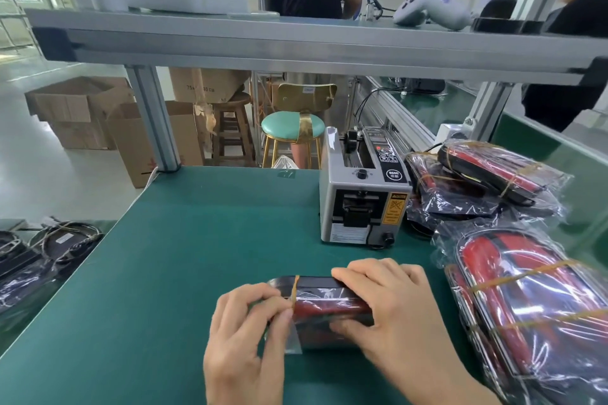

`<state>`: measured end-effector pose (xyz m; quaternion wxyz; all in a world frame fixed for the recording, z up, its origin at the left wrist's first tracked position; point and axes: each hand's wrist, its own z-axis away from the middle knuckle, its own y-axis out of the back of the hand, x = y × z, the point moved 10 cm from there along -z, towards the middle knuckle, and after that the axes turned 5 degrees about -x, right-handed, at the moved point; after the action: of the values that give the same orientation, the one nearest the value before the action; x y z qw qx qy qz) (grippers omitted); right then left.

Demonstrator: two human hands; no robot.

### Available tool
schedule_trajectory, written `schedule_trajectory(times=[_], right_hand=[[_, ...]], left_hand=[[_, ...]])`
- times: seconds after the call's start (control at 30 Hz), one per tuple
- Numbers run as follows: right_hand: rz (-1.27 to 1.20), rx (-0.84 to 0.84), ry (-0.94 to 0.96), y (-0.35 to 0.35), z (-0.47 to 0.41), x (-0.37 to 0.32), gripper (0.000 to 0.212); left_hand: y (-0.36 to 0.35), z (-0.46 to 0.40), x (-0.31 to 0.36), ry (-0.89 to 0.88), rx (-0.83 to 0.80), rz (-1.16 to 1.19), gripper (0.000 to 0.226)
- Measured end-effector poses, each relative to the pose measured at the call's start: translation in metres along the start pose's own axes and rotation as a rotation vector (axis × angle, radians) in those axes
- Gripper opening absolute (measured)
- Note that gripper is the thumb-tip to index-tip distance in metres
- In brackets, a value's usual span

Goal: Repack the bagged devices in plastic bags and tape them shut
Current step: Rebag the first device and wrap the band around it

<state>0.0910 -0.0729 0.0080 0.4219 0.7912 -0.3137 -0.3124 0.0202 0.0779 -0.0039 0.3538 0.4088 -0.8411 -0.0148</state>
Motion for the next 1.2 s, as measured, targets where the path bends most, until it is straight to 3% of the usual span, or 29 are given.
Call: schedule_trajectory(times=[0.13, 0.3, 0.33, 0.43, 0.5, 0.63, 0.77, 0.93, 1.07, 1.2], right_hand=[[0.011, 0.014, 0.005, 0.000, 0.002, 0.001, 0.053], [-0.018, -0.019, 0.031, -0.002, 0.002, 0.001, 0.053], [-0.025, -0.034, 0.044, -0.003, 0.001, 0.000, 0.052], [-0.088, -0.101, 0.084, -0.007, -0.002, -0.003, 0.050], [-0.130, -0.134, 0.100, -0.010, -0.002, -0.003, 0.049], [-0.176, -0.144, 0.134, -0.009, -0.005, -0.002, 0.045], [-0.285, -0.130, 0.182, -0.005, -0.007, -0.003, 0.027], [-0.317, 0.027, 0.281, 0.004, 0.000, -0.011, 0.003], [-0.218, 0.176, 0.364, 0.012, 0.016, -0.015, 0.021], [-0.094, 0.253, 0.429, 0.013, 0.024, -0.026, 0.032]], left_hand=[[-0.012, 0.010, 0.012, -0.056, -0.045, 0.011, 0.024], [-0.006, 0.003, 0.007, -0.011, -0.072, 0.056, 0.009], [-0.005, -0.003, 0.003, 0.014, -0.095, 0.075, 0.016], [-0.024, -0.014, -0.012, 0.072, -0.342, 0.108, 0.050], [-0.036, -0.014, -0.020, 0.124, -0.486, 0.182, 0.041], [-0.030, -0.014, -0.028, 0.135, -0.422, 0.229, 0.031], [-0.026, -0.013, -0.029, 0.127, -0.369, 0.250, 0.032], [-0.026, -0.015, -0.028, 0.122, -0.374, 0.254, 0.030], [-0.031, -0.012, -0.030, 0.171, -0.370, 0.303, 0.030], [-0.038, -0.009, -0.035, 0.293, -0.372, 0.502, 0.018]])
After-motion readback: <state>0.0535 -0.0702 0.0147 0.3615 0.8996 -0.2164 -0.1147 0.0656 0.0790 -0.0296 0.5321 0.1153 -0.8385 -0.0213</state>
